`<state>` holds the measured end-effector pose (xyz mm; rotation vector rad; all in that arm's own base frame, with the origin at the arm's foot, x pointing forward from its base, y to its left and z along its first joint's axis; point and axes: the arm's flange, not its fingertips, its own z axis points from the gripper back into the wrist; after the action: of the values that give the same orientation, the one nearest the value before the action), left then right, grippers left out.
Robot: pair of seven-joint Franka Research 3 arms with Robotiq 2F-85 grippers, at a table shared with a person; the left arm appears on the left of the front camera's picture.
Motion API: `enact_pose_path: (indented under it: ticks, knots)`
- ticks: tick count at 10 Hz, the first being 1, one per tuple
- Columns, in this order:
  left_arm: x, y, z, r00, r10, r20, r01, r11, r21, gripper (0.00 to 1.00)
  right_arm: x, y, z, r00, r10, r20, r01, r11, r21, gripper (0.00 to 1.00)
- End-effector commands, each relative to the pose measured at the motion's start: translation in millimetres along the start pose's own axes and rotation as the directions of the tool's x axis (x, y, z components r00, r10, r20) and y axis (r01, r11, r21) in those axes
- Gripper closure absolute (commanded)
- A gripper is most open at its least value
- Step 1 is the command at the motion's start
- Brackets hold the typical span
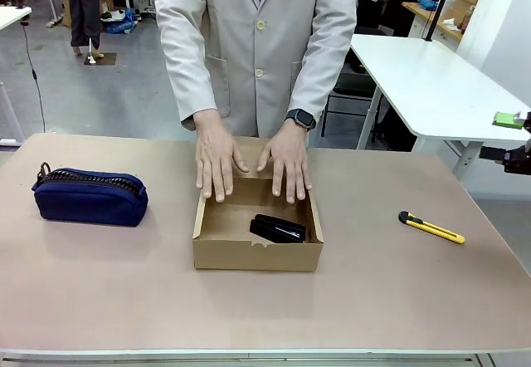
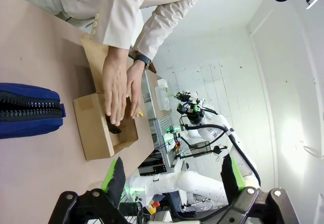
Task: Pack the item into the box.
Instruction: Close the Mailer Box.
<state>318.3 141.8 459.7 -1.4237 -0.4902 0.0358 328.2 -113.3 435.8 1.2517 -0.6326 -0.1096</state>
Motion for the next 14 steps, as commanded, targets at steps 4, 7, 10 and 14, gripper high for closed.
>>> enact_pose_path:
  ticks: [4, 7, 10, 14]
  knots:
    - [0, -2, -2, 1.000, -0.018, 0.009, 0.018, 1.000, -0.022, 0.00, 2, 2, -2, 1.000, -0.017, 0.015, 0.016, 1.000, 0.022, 0.00]
    - [2, 4, -37, 0.999, 0.026, -0.041, -0.028, 0.999, -0.040, 0.00, 3, 6, -51, 0.997, 0.061, -0.052, -0.061, 0.998, 0.000, 0.00]
    - [-28, 12, -161, 0.971, 0.126, -0.202, -0.153, 0.980, -0.127, 0.00, -18, 13, -170, 0.982, 0.107, -0.154, -0.113, 0.993, -0.035, 0.00]
    - [-21, 18, -174, 0.968, 0.109, -0.225, -0.137, 0.984, -0.116, 0.00, -37, 21, -172, 0.980, 0.075, -0.184, -0.081, 0.996, -0.027, 0.00]
